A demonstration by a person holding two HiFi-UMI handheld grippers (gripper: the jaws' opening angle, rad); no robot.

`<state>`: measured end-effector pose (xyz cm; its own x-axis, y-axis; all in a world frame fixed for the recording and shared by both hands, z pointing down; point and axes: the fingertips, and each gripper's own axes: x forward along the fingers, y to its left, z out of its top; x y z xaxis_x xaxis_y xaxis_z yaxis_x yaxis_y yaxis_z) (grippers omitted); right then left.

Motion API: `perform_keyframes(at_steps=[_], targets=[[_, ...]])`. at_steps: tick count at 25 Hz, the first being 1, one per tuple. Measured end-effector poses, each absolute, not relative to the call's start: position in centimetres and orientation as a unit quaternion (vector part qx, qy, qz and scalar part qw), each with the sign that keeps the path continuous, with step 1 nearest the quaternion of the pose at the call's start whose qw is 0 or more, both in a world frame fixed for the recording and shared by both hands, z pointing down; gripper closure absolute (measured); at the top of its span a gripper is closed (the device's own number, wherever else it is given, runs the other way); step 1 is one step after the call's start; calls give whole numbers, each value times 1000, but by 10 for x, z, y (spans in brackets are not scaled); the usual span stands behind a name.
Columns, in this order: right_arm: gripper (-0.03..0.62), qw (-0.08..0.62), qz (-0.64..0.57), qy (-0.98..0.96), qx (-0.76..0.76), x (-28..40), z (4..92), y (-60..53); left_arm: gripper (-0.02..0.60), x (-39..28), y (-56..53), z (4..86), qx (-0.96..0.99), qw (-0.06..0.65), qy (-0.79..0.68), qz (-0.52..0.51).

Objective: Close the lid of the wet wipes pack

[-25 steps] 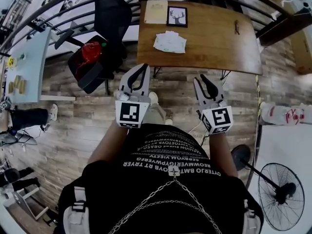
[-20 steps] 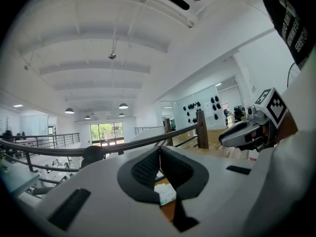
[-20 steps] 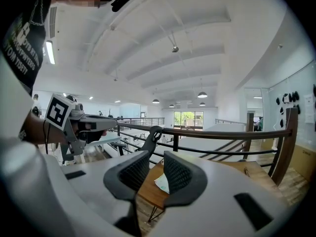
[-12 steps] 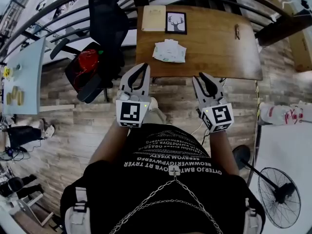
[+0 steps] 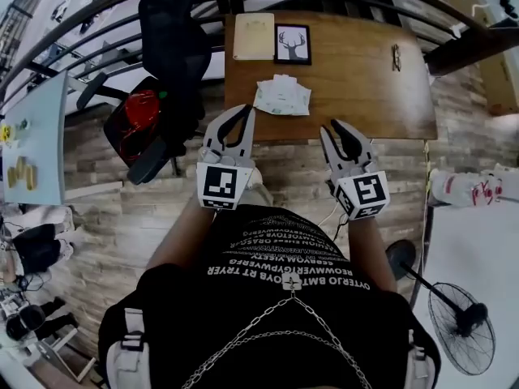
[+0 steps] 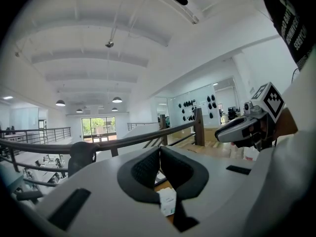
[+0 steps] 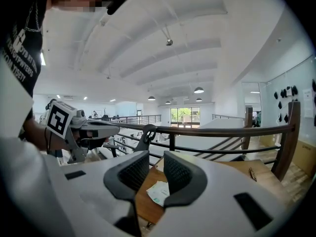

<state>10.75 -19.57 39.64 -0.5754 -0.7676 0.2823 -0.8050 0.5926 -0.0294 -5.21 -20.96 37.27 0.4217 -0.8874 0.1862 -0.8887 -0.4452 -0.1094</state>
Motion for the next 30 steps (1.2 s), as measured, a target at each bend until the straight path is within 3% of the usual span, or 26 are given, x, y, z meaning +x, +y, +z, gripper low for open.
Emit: perform_keyframes(at_steps=[30], targets=[[495, 124, 107, -869, 466, 56, 406, -307, 554, -103, -321, 384, 862, 24, -496, 99]])
